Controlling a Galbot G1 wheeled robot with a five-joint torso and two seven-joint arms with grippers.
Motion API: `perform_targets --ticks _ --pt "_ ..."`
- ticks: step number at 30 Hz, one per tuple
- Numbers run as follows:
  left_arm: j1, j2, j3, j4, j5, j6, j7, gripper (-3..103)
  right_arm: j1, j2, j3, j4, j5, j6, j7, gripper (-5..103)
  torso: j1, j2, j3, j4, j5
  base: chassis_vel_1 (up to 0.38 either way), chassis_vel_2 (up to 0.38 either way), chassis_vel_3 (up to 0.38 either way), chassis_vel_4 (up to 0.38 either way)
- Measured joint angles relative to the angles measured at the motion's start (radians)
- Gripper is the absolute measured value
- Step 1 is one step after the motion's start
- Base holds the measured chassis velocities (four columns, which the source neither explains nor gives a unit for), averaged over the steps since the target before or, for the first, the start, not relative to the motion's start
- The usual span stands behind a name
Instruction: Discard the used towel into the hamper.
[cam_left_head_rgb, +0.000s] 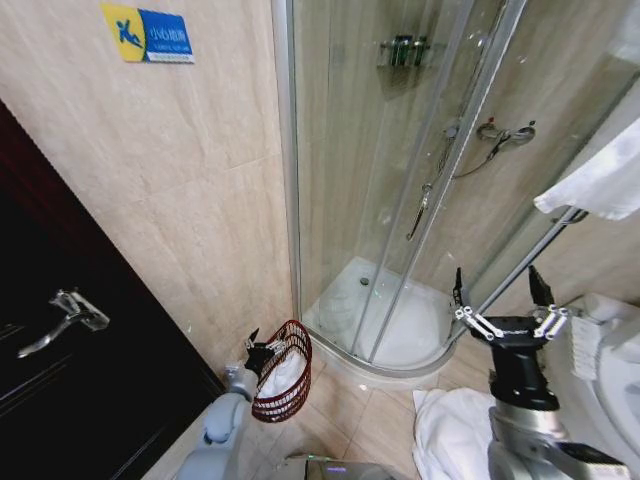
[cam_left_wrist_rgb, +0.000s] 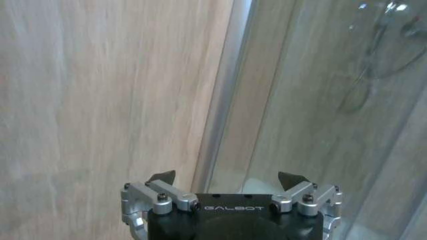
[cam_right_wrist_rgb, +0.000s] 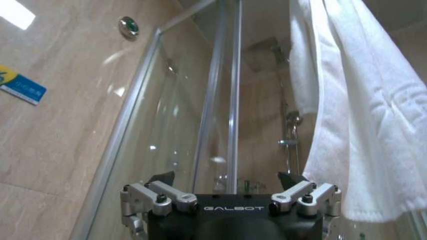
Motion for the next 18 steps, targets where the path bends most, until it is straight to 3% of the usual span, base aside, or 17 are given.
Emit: perform_targets --ticks 9,13,18 --pt "0.163 -0.094 -0.023 -0.311 0.058 0.024 0.066 100 0.028 -0.030 0.051 0.001 0.084 -0.030 0.017 100 0.000 0.000 0.000 -0.0001 0.0000 0.000 0.000 0.000 0.000" --pt "0.207 -0.102 -0.009 -0.394 0.079 -0.016 0.058 100 0.019 -0.029 0.055 0.001 0.094 -0.031 0.023 100 0.000 0.000 0.000 -0.0001 -0.0001 0.000 0.000 0.000 0.000" --pt "0.246 -0.102 0.020 -0.474 0.044 -0.051 0.019 103 0.006 -0.031 0.063 0.000 0.098 -0.013 0.023 100 0.000 0.000 0.000 -0.0003 -0.0001 0.000 0.000 0.000 0.000"
